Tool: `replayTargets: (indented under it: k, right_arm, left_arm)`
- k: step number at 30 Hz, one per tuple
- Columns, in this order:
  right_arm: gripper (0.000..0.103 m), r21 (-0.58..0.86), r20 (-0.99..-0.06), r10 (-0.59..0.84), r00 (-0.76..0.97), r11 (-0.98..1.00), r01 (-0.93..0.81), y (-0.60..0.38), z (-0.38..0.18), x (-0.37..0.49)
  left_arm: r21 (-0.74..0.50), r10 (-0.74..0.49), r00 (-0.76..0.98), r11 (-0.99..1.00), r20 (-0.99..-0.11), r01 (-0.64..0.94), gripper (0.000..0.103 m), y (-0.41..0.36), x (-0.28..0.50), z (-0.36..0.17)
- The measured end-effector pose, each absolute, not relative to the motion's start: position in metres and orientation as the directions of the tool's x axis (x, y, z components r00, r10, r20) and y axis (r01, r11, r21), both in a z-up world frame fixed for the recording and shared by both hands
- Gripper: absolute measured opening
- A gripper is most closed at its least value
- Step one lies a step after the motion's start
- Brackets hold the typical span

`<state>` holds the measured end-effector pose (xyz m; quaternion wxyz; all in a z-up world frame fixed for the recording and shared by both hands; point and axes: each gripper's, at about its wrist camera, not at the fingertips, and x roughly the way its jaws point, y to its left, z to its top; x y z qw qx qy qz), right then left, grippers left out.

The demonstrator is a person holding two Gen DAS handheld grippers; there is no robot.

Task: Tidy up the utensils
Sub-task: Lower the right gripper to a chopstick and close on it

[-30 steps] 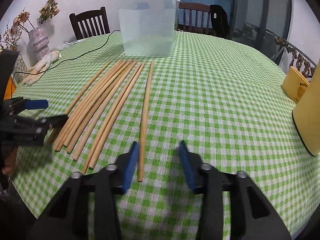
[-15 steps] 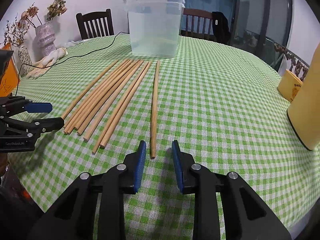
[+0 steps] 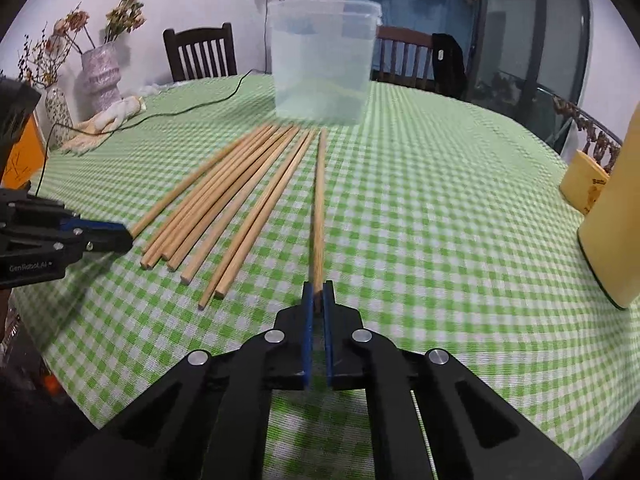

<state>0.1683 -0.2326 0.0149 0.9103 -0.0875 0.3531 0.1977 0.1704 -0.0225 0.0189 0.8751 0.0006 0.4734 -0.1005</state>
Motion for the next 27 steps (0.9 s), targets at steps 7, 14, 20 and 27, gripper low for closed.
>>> replayTargets:
  k: [7,14,20,27]
  right_arm:
    - [0.004,-0.056,-0.604,0.295,0.740,0.911,-0.410,-0.244,0.045,0.162]
    - [0.004,-0.074,-0.555,0.306,0.774,0.908,-0.412,-0.249,0.073,0.160]
    - [0.004,-0.083,-0.526,0.339,0.780,0.892,-0.444,-0.249,0.097,0.157]
    - [0.004,-0.139,-0.513,0.351,0.783,0.867,-0.479,-0.248,0.134,0.164]
  left_arm:
    - [-0.063,-0.166,0.608,0.980,-0.776,0.187,0.004,-0.011,0.160,0.052]
    - [-0.056,-0.179,0.639,0.976,-0.748,0.208,0.004,0.003,0.155,0.086]
    - [-0.073,-0.226,0.657,0.965,-0.719,0.252,0.004,0.010,0.154,0.120]
    - [-0.070,-0.259,0.671,0.953,-0.695,0.295,0.003,0.025,0.160,0.165]
